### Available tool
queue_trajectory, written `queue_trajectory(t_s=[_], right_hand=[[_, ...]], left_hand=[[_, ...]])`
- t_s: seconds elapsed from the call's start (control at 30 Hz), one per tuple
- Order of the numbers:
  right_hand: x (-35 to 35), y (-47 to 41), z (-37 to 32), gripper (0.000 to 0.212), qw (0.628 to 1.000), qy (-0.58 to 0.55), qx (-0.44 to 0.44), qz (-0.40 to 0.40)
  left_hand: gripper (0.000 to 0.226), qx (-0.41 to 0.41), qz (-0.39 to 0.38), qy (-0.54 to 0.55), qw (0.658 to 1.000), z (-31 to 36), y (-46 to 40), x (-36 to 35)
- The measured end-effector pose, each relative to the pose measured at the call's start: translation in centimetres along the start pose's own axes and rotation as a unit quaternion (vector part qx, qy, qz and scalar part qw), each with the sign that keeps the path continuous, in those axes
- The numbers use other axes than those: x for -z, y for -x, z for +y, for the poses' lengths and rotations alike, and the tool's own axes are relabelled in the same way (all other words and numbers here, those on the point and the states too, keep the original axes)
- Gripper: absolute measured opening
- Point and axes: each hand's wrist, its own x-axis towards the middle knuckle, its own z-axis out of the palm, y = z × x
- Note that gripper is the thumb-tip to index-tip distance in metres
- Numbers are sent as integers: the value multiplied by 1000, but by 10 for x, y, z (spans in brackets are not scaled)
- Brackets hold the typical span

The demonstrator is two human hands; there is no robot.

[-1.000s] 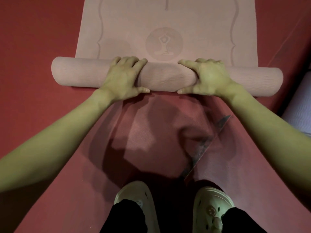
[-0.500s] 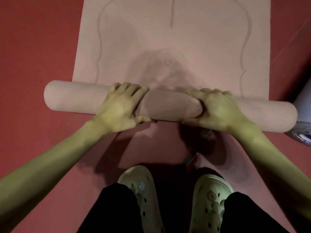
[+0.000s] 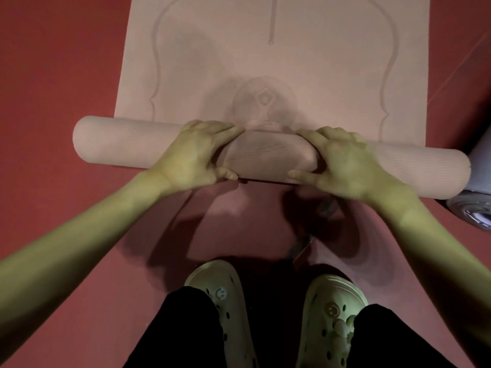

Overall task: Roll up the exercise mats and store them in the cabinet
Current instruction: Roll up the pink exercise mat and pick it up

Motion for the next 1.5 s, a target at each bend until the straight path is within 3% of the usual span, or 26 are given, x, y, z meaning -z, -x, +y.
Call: queue_trajectory(t_s=[0.1, 0.2, 0.5, 0.73, 0.97, 1.1, 1.23, 1.37, 1.5], right_hand=[[-22, 12, -8, 96, 994, 52, 15, 98], [-29, 9, -9, 99, 987, 110, 16, 119], [11, -26, -2, 94, 995, 84, -14, -45], [6, -16, -7, 96, 994, 108, 6, -4], [3, -12, -30, 87, 996, 83, 23, -18], [-2, -13, -37, 89, 997, 57, 21, -55], [10, -21, -34, 91, 997, 9, 11, -76], [-4, -10, -34, 101, 997, 60, 41, 11], [-26, -11, -30, 117, 984, 157, 34, 76]], left_hand=[[90, 22, -33, 57, 998, -2, -11, 11], [90, 47, -60, 74, 994, -3, -17, 15], [104, 39, 27, -80, 996, 4, 2, -9], [85, 10, 71, -92, 993, 2, 2, -9], [81, 0, 59, -112, 992, -7, 24, 4], [87, 21, 4, -99, 995, -11, 31, 6], [87, 53, -82, -9, 995, -14, 9, 24], [83, 122, -153, 86, 977, -22, -15, 41], [83, 130, -181, 73, 972, -23, -24, 43]])
